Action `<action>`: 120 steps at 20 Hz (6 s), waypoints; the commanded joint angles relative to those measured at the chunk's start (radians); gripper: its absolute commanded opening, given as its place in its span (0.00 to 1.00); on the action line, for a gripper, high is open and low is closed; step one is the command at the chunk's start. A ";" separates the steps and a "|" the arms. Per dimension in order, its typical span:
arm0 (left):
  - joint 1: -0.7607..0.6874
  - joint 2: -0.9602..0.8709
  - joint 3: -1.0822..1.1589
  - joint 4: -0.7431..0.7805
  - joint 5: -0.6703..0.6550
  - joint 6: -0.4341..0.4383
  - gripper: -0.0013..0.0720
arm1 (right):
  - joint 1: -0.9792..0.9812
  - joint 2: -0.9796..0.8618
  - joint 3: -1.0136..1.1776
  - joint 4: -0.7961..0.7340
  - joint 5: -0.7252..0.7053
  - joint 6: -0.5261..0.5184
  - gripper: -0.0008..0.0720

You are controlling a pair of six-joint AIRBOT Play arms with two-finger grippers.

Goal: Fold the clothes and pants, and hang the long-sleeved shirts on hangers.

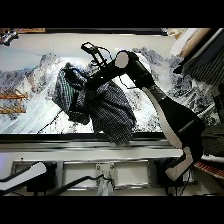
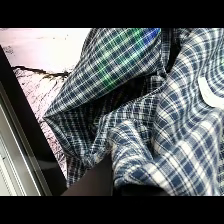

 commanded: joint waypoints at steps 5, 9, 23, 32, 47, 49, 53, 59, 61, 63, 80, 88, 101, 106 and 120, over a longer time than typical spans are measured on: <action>-0.232 0.328 -0.001 -0.290 0.006 0.144 0.03 | -0.027 0.003 0.011 -0.055 0.066 0.000 0.05; -0.505 0.481 -0.008 -0.290 -0.093 0.288 0.03 | -0.091 0.040 0.012 -0.055 0.180 -0.004 0.05; -0.623 0.598 -0.276 -0.553 -0.245 0.486 0.03 | -0.201 0.185 0.040 -0.050 0.420 -0.019 0.05; -0.619 0.298 -0.276 -0.903 -0.335 0.650 0.03 | -0.201 0.211 0.040 -0.055 0.437 -0.044 0.05; -0.649 -0.566 -0.274 -1.830 -0.945 0.910 0.03 | -0.198 0.427 0.044 0.010 0.537 -0.042 0.05; -0.663 -0.571 -0.274 -1.925 -0.944 1.002 0.03 | -0.199 0.437 0.044 0.001 0.529 -0.069 0.05; -0.660 -0.569 -0.271 -2.122 -0.944 1.035 0.03 | -0.200 0.429 0.035 -0.055 0.394 -0.105 0.05; -0.708 -0.568 -0.266 -1.806 -0.944 1.009 0.03 | -0.151 0.419 0.035 0.010 0.359 -0.016 0.04; -0.747 -0.568 -0.266 -1.806 -0.945 1.007 0.03 | -0.122 0.420 0.035 0.010 0.386 0.024 0.05; -0.779 -0.568 -0.265 -1.844 -0.945 1.007 0.03 | -0.097 0.420 0.035 0.009 0.437 0.066 0.05; -0.798 -0.531 -0.266 -1.872 -0.945 1.006 0.03 | -0.075 0.555 0.195 -0.421 -0.090 -0.469 0.71; -0.797 -0.532 -0.266 -1.872 -0.944 1.011 0.03 | -0.252 0.585 -0.158 -0.573 0.106 -0.576 0.96; -0.797 -0.533 -0.266 -1.872 -0.944 1.010 0.03 | -0.227 0.441 -0.220 -0.351 -0.161 -0.629 0.96; -0.793 -0.536 -0.266 -1.872 -0.944 1.011 0.03 | -0.211 0.403 -0.220 -0.245 -0.150 -0.628 0.63; -0.747 -0.536 -0.266 -2.397 -0.879 1.011 0.93 | -0.212 0.441 -0.219 -0.226 -0.006 -0.565 0.05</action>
